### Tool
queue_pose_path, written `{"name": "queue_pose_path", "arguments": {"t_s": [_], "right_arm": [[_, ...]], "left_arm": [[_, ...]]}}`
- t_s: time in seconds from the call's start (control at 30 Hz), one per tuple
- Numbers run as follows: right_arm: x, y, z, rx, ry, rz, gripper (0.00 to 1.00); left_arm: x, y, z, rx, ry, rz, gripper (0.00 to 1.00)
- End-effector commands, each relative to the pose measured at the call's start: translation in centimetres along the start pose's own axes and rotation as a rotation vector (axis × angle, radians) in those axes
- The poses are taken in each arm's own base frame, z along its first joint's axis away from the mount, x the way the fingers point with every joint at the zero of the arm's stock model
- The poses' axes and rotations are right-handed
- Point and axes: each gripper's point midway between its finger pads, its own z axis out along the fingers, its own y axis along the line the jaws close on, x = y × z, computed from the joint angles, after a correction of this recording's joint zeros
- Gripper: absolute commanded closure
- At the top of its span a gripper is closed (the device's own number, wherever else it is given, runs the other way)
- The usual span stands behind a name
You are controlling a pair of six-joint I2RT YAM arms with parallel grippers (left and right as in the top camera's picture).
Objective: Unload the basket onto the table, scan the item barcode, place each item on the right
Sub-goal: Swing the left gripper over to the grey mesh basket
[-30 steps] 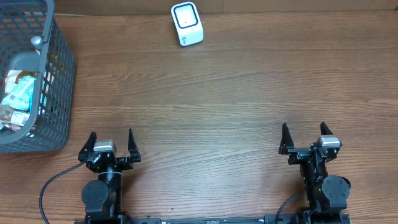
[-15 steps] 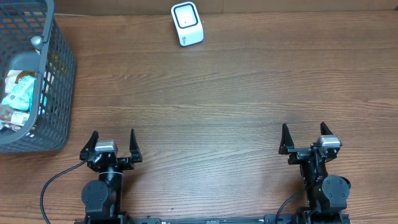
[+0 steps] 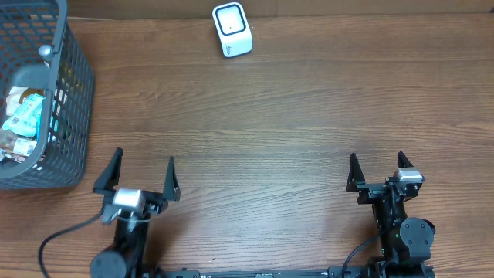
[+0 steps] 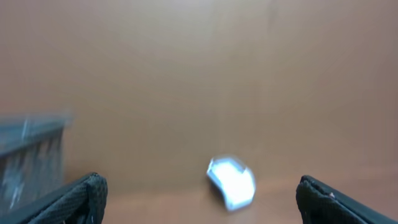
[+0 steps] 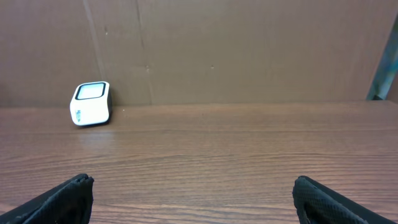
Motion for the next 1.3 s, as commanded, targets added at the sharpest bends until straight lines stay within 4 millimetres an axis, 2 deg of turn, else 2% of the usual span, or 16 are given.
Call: {"name": "queue_pose_path", "arguments": {"t_s": [0.0, 0.17, 0.33, 0.4, 0.5, 0.63, 0.73, 0.83, 0.93, 1.07, 1.27], "right_arm": [[0.2, 0.1, 0.0, -0.007, -0.003, -0.005, 0.00], [0.2, 0.1, 0.0, -0.007, -0.003, -0.005, 0.00], [0.2, 0.1, 0.0, -0.007, -0.003, -0.005, 0.00], [0.2, 0.1, 0.0, -0.007, -0.003, -0.005, 0.00], [0.2, 0.1, 0.0, -0.007, -0.003, -0.005, 0.00], [0.2, 0.1, 0.0, -0.007, -0.003, -0.005, 0.00], [0.2, 0.1, 0.0, -0.007, -0.003, -0.005, 0.00], [0.2, 0.1, 0.0, -0.007, -0.003, -0.005, 0.00], [0.2, 0.1, 0.0, -0.007, -0.003, -0.005, 0.00], [0.2, 0.1, 0.0, -0.007, -0.003, -0.005, 0.00], [0.2, 0.1, 0.0, -0.007, -0.003, -0.005, 0.00]], "left_arm": [[-7.4, -2.8, -0.7, 0.154, -0.185, -0.004, 0.00], [-13.8, -3.7, -2.1, 0.184, -0.317, 0.042, 0.00], [-17.5, -4.1, -3.2, 0.168, -0.403, 0.158, 0.00], [-19.1, -3.6, -3.4, 0.128, -0.422, 0.171, 0.00], [-20.3, -2.5, -2.6, 0.070, -0.327, 0.128, 0.00], [-22.0, -2.0, -0.5, 0.064, -0.135, 0.079, 0.00], [-23.4, -2.9, 2.4, 0.151, 0.067, 0.113, 0.00], [-23.2, -2.9, 4.7, 0.199, 0.248, 0.104, 0.00], [-21.9, -2.4, 6.7, 0.212, 0.447, 0.054, 0.00], [-18.8, -1.8, 9.0, 0.229, 0.683, -0.033, 0.01], [-13.4, -1.1, 11.4, 0.188, 0.898, -0.208, 0.01]]}}
